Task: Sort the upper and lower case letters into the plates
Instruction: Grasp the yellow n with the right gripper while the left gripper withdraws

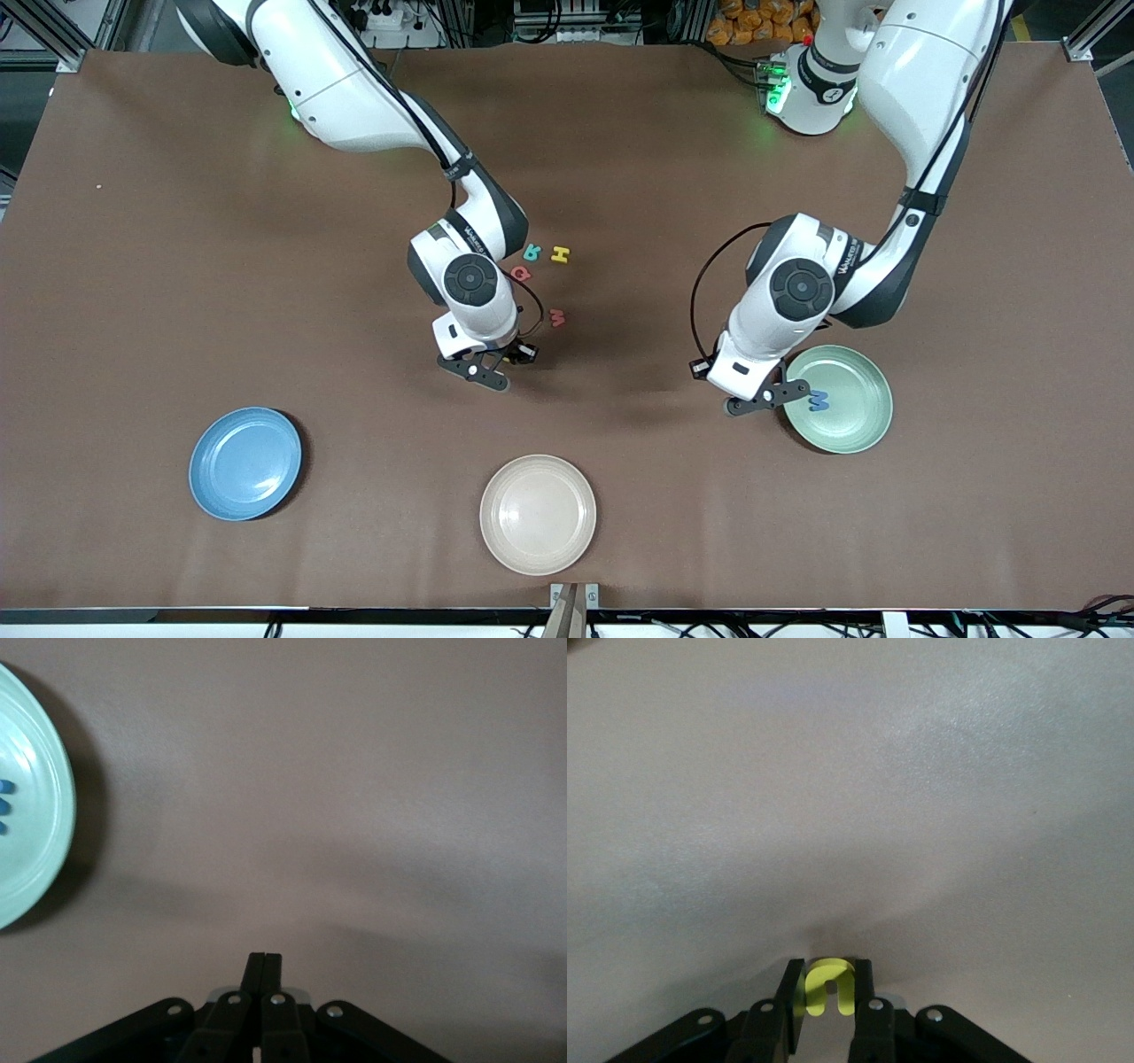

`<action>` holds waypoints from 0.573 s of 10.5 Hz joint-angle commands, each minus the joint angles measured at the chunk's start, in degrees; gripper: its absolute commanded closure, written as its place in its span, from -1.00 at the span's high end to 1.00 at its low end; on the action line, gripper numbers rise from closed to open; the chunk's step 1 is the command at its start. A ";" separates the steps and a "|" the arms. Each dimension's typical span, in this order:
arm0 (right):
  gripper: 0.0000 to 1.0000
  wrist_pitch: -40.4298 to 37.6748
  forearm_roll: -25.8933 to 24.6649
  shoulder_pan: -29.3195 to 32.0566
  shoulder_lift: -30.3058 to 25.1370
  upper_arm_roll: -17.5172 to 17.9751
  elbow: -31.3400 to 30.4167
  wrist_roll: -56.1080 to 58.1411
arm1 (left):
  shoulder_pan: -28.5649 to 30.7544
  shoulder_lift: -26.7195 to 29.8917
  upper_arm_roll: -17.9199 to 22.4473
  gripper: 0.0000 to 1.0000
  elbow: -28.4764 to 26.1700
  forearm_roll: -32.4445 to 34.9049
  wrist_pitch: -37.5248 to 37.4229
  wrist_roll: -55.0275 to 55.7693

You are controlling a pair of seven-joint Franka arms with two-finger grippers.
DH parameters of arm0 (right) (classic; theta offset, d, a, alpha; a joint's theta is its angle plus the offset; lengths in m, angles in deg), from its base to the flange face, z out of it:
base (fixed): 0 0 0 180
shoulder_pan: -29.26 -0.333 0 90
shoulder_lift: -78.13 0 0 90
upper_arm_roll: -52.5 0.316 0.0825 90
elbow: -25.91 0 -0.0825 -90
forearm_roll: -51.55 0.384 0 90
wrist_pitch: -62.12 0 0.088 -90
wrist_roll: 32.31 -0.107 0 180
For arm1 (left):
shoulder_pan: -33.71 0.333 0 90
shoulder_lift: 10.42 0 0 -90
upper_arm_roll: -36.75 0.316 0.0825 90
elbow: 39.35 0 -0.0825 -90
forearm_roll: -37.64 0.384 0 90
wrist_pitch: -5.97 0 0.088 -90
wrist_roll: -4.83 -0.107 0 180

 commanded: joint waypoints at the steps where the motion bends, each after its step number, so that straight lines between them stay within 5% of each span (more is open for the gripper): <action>1: -1.00 -2.53 -0.65 2.38 -4.56 -0.32 -1.68 0.25 | -2.01 0.83 0.95 -1.00 -0.33 -1.42 -0.37 2.83; 2: -1.00 -3.07 -0.74 4.74 -5.88 -0.32 -1.68 1.56 | -2.98 0.75 0.95 -0.78 -0.41 -1.42 -0.37 4.50; 3: -1.00 -3.07 -0.74 7.29 -6.94 -0.32 -1.68 2.79 | -4.03 0.75 0.95 -0.03 -0.59 -1.42 -0.45 4.87; 5: -1.00 -3.07 -1.09 12.21 -7.30 -0.49 -0.81 6.21 | -6.58 0.40 0.78 0.99 -0.59 -1.42 -0.45 6.09; 6: -1.00 -3.07 -1.09 15.11 -7.30 -0.84 -0.19 7.45 | -8.51 0.31 0.78 1.00 -0.50 -1.33 -0.37 6.54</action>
